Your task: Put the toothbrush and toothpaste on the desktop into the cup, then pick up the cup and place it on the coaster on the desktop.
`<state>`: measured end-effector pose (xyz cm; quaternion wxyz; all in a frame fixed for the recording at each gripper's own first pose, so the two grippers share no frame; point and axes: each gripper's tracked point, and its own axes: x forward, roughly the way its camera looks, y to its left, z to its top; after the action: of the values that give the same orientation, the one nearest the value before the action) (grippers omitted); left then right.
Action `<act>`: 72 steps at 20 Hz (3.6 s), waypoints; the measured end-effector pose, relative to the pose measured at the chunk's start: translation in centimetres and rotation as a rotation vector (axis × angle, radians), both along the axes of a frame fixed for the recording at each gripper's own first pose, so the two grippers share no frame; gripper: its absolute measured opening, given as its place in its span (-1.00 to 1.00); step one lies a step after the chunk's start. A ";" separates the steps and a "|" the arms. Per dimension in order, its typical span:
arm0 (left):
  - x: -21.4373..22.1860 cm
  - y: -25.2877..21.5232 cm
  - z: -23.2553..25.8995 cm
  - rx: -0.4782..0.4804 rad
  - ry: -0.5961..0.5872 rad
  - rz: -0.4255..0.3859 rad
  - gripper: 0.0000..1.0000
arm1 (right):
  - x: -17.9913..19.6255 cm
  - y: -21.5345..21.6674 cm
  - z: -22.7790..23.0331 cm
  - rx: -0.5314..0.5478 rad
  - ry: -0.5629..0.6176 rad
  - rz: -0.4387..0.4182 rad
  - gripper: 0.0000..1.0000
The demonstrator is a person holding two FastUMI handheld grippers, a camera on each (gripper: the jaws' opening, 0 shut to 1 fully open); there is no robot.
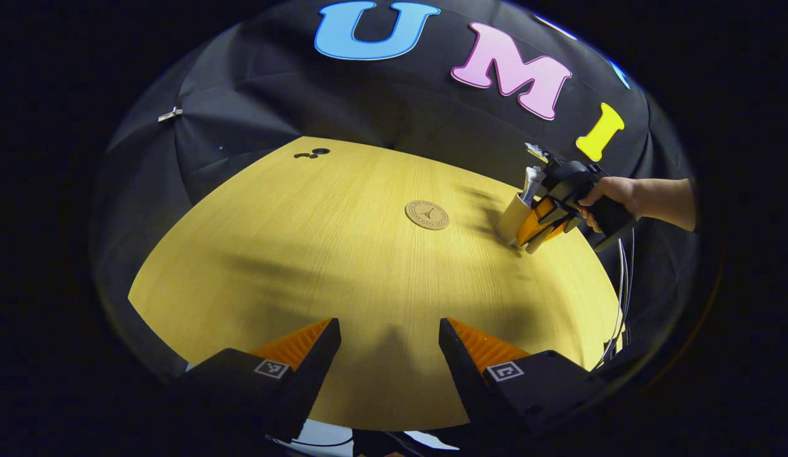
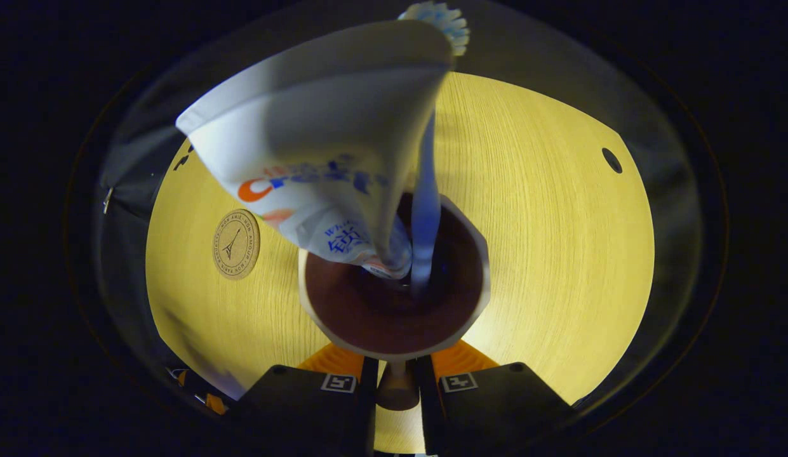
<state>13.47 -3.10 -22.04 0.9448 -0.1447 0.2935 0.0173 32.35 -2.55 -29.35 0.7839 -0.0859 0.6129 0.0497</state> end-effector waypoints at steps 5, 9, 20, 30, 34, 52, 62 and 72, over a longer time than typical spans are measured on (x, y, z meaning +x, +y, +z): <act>-0.2 0.0 0.1 -0.003 0.000 0.005 0.94 | 0.0 -0.6 0.0 -0.044 -0.010 0.023 -0.51; -0.7 0.1 -0.1 -0.017 0.004 0.020 0.94 | -0.1 -0.2 0.5 -0.060 -0.033 0.050 -0.46; -1.1 0.2 0.4 -0.017 -0.011 0.014 0.94 | -0.2 4.9 2.2 -0.023 -0.076 0.115 -0.45; -2.5 1.5 0.5 -0.023 -0.018 0.028 0.94 | 0.4 11.9 2.5 -0.019 -0.085 0.216 -0.46; -3.2 2.3 -0.2 -0.023 -0.015 0.048 0.94 | 0.3 14.6 1.8 -0.012 -0.071 0.230 -0.45; -4.4 6.3 -1.7 -0.023 0.013 0.116 0.94 | -0.9 19.5 -1.3 -0.011 -0.010 0.285 -0.53; -2.5 4.8 1.0 0.010 -0.039 0.044 0.94 | -3.9 19.2 3.1 0.159 -0.042 0.244 0.97; 1.9 2.5 11.1 0.071 -0.187 -0.047 0.94 | -8.9 14.6 12.2 0.385 -0.233 0.078 0.97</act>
<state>15.40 -0.56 -10.90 0.9727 -0.1054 0.2068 -0.0082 23.40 12.01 -17.18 0.8487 0.0366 0.4938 0.1855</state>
